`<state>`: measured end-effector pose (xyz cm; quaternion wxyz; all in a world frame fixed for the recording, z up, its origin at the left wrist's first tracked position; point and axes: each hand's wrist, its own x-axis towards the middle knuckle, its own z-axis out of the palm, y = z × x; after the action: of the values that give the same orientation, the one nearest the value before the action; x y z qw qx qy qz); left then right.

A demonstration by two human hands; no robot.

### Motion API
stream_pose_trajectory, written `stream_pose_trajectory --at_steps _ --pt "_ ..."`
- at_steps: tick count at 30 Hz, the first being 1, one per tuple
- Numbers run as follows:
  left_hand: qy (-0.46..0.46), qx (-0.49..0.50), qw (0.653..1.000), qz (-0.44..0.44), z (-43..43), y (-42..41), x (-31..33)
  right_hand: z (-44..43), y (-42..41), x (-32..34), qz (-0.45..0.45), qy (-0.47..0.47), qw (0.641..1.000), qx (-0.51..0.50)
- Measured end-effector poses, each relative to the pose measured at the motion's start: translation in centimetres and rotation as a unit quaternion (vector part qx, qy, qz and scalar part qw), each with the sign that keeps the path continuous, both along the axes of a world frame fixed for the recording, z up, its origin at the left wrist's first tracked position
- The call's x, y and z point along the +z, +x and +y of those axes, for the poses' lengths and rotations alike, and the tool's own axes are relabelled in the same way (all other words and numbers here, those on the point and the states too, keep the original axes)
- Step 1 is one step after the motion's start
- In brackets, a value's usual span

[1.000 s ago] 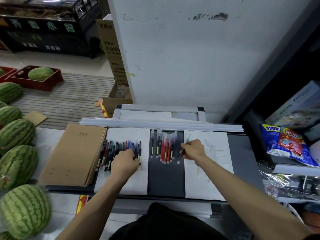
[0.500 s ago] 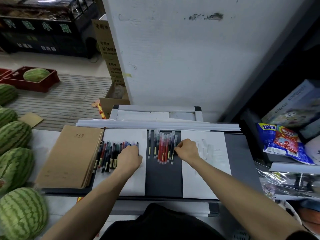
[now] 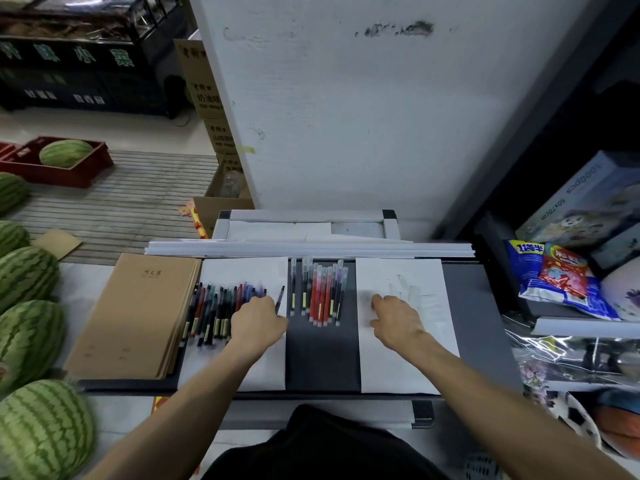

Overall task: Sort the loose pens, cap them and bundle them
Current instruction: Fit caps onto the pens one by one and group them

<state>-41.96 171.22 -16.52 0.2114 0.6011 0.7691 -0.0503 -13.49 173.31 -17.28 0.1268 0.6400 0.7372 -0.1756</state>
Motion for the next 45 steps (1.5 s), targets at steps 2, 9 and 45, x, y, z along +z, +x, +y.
stream_pose_trajectory --at_steps 2,9,45 --pt "0.023 0.000 1.000 -0.011 -0.6 0.0 0.2 0.2 0.5 -0.2 0.029 0.010 0.999 -0.016" --pt "0.068 0.026 0.991 -0.117 -2.4 0.7 1.7 1.2 2.3 -0.3 0.107 0.003 0.989 -0.105" --pt "0.157 -0.270 0.946 -0.082 -7.0 4.1 13.5 -5.3 -3.1 14.4 0.451 -0.041 0.889 -0.067"
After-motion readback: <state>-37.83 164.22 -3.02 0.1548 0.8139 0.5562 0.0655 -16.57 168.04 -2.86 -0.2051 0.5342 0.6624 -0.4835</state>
